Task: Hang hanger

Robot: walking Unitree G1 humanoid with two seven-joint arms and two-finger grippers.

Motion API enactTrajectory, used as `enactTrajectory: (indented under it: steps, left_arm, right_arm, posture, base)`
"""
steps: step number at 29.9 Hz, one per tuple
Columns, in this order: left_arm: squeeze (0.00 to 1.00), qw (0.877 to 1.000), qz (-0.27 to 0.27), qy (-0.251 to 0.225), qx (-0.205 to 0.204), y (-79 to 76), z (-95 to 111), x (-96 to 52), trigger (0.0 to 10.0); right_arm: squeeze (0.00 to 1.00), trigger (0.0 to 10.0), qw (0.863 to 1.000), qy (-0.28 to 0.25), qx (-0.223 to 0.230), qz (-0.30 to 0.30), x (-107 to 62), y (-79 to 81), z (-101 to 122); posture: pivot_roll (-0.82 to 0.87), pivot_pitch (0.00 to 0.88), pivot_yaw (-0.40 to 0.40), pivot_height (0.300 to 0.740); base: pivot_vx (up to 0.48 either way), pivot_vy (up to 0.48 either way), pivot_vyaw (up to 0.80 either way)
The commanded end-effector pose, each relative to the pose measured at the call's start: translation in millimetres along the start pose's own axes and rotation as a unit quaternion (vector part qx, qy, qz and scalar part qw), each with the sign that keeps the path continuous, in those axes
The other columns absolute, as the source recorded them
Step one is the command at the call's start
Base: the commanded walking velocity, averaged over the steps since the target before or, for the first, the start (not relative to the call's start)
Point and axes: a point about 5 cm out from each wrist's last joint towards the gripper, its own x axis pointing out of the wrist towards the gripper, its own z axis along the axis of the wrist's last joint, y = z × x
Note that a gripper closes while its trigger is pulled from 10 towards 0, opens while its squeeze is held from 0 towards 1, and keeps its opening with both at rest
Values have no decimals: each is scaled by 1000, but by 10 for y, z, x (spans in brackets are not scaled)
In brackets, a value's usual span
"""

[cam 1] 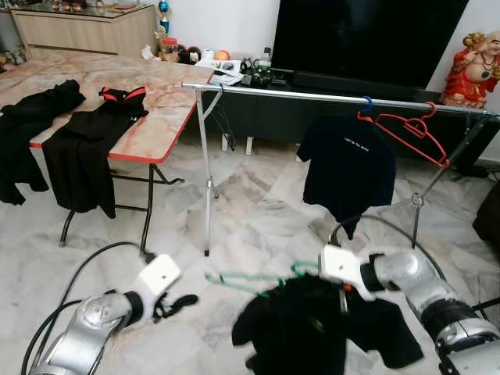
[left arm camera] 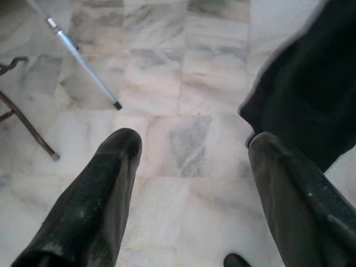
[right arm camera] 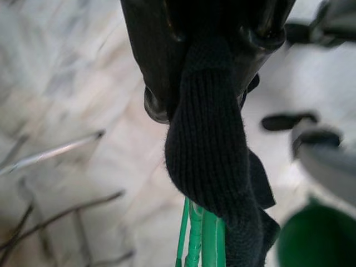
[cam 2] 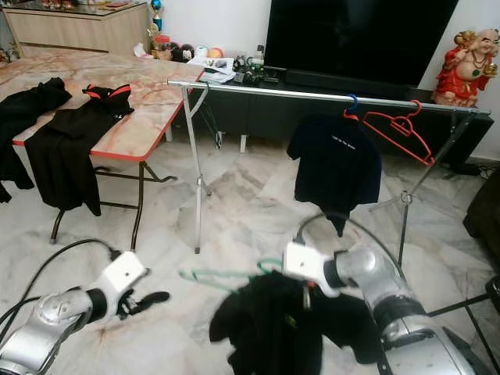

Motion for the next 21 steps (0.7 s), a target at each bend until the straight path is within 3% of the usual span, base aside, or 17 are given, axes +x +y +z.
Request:
enactTrajectory:
  steps: [1,2,3,12,21]
  left_arm:
    - [153,1000,17,-17,-18,-5,0,35,10000]
    - [35,999,18,-18,-31,-32,-30,54,10000]
    - [0,999,15,-18,-41,-66,-60,72,10000]
    - [0,996,14,-5,-91,-153,-255,168,10000]
    - [0,994,4,3,-105,-183,-316,231,10000]
  right_arm:
    - [0,0,999,-33,-35,-8,-26,-96,200]
    - [0,0,998,-36,-47,-6,-16,-101,241]
    - [0,0,998,-39,-57,-5,-10,-108,278]
    - [0,0,991,-84,-107,20,15,-138,578]
    - [0,0,987,-91,-126,34,49,-126,671]
  posture:
    - [219,0,-110,740]
    - [214,0,-107,740]
    - [214,0,-107,740]
    - [210,0,-111,740]
    - [205,0,-117,740]
  base:
    - [0,0,0]
    - [0,0,0]
    - [0,0,0]
    - [0,0,0]
    - [0,0,0]
